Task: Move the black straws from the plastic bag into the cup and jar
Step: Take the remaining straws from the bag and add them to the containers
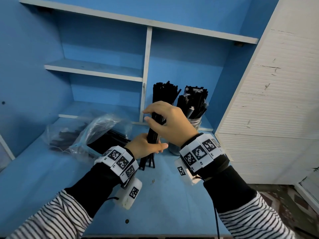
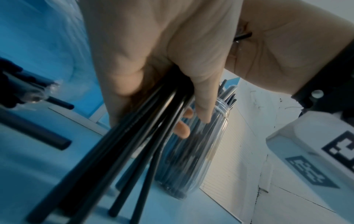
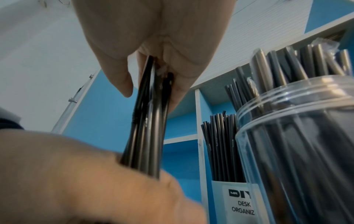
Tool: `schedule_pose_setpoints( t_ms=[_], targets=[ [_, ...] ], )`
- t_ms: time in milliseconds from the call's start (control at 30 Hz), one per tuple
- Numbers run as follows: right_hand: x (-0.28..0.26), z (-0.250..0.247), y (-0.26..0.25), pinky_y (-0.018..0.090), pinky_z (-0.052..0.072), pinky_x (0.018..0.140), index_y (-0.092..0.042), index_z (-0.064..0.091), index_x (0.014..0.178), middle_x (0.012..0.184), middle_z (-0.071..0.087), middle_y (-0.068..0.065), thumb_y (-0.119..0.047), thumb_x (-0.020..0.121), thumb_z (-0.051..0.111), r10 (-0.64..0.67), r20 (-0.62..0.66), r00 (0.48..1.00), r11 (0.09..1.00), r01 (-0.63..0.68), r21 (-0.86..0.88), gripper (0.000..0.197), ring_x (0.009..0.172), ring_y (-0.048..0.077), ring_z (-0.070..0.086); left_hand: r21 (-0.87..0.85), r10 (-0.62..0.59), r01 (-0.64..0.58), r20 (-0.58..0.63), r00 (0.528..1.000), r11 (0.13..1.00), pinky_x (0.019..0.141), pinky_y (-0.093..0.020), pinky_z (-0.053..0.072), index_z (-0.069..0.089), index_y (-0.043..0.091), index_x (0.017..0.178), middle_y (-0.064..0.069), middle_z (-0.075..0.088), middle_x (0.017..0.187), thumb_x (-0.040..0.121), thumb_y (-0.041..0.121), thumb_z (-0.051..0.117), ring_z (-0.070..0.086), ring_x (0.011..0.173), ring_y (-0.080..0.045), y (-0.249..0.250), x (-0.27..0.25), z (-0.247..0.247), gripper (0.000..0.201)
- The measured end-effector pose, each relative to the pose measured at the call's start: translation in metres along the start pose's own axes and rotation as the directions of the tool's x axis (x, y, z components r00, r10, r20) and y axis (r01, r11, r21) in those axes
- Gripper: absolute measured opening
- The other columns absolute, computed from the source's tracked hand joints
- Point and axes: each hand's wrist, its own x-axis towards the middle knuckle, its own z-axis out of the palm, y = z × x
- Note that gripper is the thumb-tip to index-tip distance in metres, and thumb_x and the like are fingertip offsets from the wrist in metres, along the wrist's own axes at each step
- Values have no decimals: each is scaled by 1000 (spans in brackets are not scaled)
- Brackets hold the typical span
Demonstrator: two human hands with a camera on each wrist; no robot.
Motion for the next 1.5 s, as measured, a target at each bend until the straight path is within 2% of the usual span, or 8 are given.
schedule_pose_setpoints(
  t_ms=[133, 233, 367, 567, 700, 867, 1033, 1500],
  targets=[
    [0, -18, -4, 27, 35, 110, -10, 39, 143, 137, 48, 4, -32, 86, 69, 76, -50, 996, 997, -76, -14, 68, 129, 14, 42, -48, 19, -19, -2, 1000, 999, 95, -38, 49, 57, 15, 66, 6, 64, 64, 90, 50, 58, 72, 81, -11, 10, -1, 3, 42],
    [-2, -39, -9, 15, 37, 97, -17, 35, 144, 129, 45, -3, -50, 74, 75, 224, -103, 969, 974, -219, 57, 87, 118, 7, 41, -189, 88, -93, -36, 995, 977, 90, -43, 54, 55, 11, 78, 8, 50, 54, 94, 42, 54, 68, 68, -13, 27, -5, 2, 35],
    [-5, -47, -8, 13, 46, 82, -25, 58, 109, 101, 56, -9, -59, 68, 75, 325, 104, 940, 935, -335, 112, 57, 93, -8, 52, -212, 198, -171, 115, 973, 962, 86, -49, 56, 58, 11, 77, 6, 48, 48, 96, 20, 55, 53, 52, -15, 53, -16, -3, 21],
    [-12, -48, -4, 32, 57, 73, -5, 70, 81, 78, 70, 2, -21, 86, 71, 261, 198, 945, 925, -303, 229, 17, 78, 13, 67, -131, 206, -162, 485, 850, 978, 72, -34, 55, 49, 17, 50, -2, 42, 47, 87, 18, 68, 41, 49, -17, 62, -20, 0, 41],
    [3, -70, -2, 32, 56, 66, 2, 65, 77, 72, 67, 9, -20, 86, 69, 276, 37, 960, 943, -278, 184, 24, 68, 16, 65, -179, 380, -350, 173, 909, 920, 70, -26, 49, 58, 24, 76, 6, 62, 70, 79, 22, 78, 60, 67, -11, 64, -5, 3, 21],
    [27, -113, 11, 46, 51, 60, 13, 58, 78, 75, 63, 27, -31, 82, 67, 303, -219, 928, 951, -281, 128, 45, 70, 36, 62, -32, 428, -454, -277, 860, 891, 101, -31, 44, 34, 34, 118, 0, 41, 126, 54, 57, 80, 45, 119, -13, 40, 30, 24, 82],
    [41, -134, 28, 43, 50, 58, 18, 53, 81, 83, 59, 34, -27, 79, 64, 339, -299, 892, 940, -309, 146, 46, 69, 41, 59, -132, 338, -365, -187, 922, 922, 112, -36, 37, 17, 42, 140, 12, 36, 143, 48, 51, 88, 38, 132, -3, 38, 58, 36, 116],
    [37, -104, 80, 35, 52, 62, 7, 57, 76, 73, 63, 18, -27, 81, 65, 531, -130, 838, 847, -528, 55, 36, 67, 25, 61, -82, 331, -351, -189, 924, 933, 99, -22, 43, 37, 32, 135, 23, 54, 123, 56, 38, 91, 52, 114, 6, 31, 76, 37, 95]
  ],
)
